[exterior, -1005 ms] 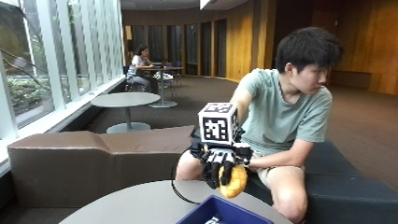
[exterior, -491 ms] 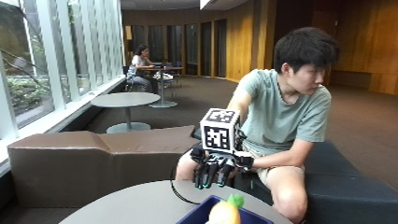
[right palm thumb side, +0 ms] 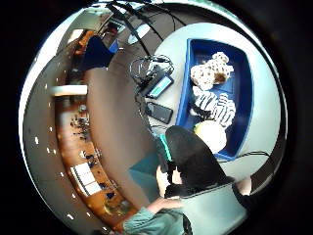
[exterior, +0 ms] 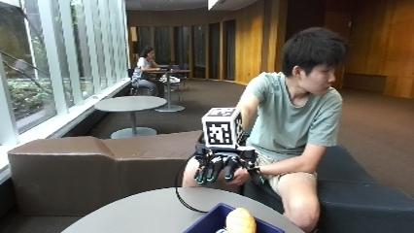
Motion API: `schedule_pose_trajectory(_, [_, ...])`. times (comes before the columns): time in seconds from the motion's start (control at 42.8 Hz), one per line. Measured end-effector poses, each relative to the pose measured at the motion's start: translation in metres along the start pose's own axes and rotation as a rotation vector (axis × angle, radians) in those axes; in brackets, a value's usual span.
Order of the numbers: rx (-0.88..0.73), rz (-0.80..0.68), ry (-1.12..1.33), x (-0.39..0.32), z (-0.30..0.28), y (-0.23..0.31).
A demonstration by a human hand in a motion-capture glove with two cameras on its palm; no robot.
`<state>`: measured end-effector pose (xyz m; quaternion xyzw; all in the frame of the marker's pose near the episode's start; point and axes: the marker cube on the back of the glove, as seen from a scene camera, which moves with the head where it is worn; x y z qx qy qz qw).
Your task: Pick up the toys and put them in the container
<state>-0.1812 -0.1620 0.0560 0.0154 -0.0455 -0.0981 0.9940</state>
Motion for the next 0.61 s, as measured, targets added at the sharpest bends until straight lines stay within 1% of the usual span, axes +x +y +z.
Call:
schedule_pose_trajectory(0.187, [-0.012,-0.001,-0.035,0.003,0.003,0.009])
schedule_pose_trajectory(0.351, [-0.014,0.012,-0.01,0.009,0.003,0.019])
schedule_pose_trajectory(0.608, [0.024,-0.01,0.0,0.009,0.004,0.029])
